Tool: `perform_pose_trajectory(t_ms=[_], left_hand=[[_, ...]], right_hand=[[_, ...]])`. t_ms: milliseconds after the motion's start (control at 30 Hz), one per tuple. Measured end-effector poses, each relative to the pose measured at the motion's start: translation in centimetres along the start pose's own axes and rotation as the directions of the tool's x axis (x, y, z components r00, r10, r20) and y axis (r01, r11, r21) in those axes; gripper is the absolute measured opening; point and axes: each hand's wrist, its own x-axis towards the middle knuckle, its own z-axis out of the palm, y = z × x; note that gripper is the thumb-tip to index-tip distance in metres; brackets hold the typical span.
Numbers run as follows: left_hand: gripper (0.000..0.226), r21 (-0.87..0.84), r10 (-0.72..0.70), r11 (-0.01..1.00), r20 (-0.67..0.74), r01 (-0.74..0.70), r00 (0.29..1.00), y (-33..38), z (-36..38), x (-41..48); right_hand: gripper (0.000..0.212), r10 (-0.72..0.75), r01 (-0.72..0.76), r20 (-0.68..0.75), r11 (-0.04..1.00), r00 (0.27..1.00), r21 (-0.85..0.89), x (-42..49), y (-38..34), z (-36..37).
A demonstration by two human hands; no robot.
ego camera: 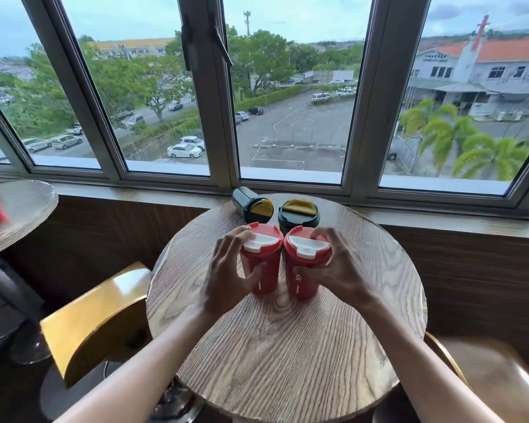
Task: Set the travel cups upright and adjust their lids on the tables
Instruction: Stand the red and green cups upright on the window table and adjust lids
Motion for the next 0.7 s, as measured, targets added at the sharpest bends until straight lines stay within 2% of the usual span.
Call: perform_pose_trajectory(t_ms=[233, 400, 700], left_hand=[[0.057, 0.001, -0.001, 1.0, 0.012, 0.001, 1.0, -0.1, -0.1, 0.1], [0.069, -0.106, -0.032, 0.994, -0.027, 0.029, 0.999, -0.1, 0.6, 0.0], [0.071, -0.103, -0.066, 0.993, -0.04, 0.062, 0.997, -1.1, 0.1, 0.0]], right_hand=[[0.064, 0.007, -0.008, 0.076, 1.0, 0.997, 0.008, 0.8, 0.4, -0.5], [0.065, -0.014, 0.013, 0.059, 1.0, 0.998, 0.005, 0.6, 0.2, -0.6], [0.066, -0.022, 0.022, 0.005, 1.0, 1.0, -0.002, 0.3, -0.8, 0.7]])
